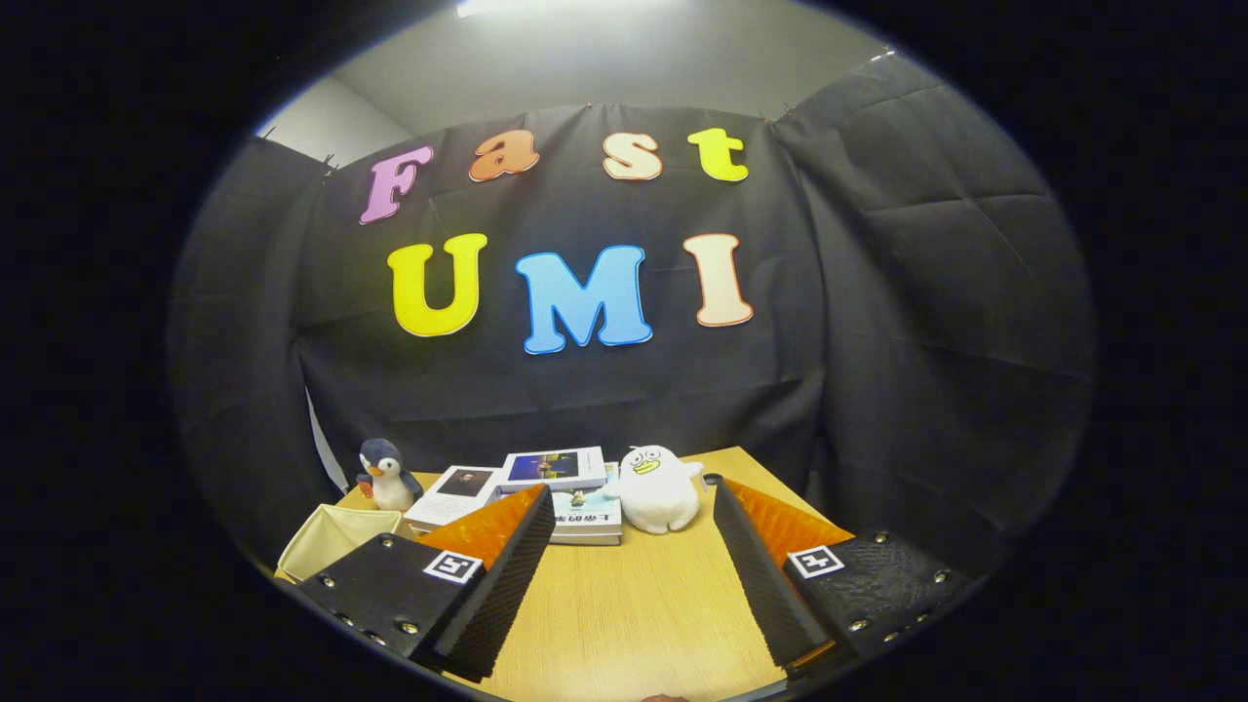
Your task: Open the storage box then place both shoes into the box .Put the left shoe in first, then the right shoe, with the right side of both shoes facing outward in a uniform manner.
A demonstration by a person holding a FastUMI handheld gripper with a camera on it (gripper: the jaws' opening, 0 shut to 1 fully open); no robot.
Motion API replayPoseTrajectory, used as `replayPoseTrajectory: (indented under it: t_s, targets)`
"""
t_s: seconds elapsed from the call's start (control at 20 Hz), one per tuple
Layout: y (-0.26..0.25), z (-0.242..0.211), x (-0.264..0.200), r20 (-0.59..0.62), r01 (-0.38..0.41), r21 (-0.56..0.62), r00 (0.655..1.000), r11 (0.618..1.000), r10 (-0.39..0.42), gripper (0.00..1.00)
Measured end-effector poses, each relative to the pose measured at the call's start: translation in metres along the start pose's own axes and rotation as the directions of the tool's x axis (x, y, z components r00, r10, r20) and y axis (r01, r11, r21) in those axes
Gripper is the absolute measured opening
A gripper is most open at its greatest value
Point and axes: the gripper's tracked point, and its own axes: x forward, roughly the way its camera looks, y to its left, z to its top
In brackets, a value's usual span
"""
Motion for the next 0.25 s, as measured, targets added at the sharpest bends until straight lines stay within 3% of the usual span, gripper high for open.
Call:
replayPoseTrajectory:
  t_s: [0.25]
  targets:
    - [-0.0094,0.009,-0.0006,0.048,0.019,-0.017,0.999,1.0,-0.018,0.98]
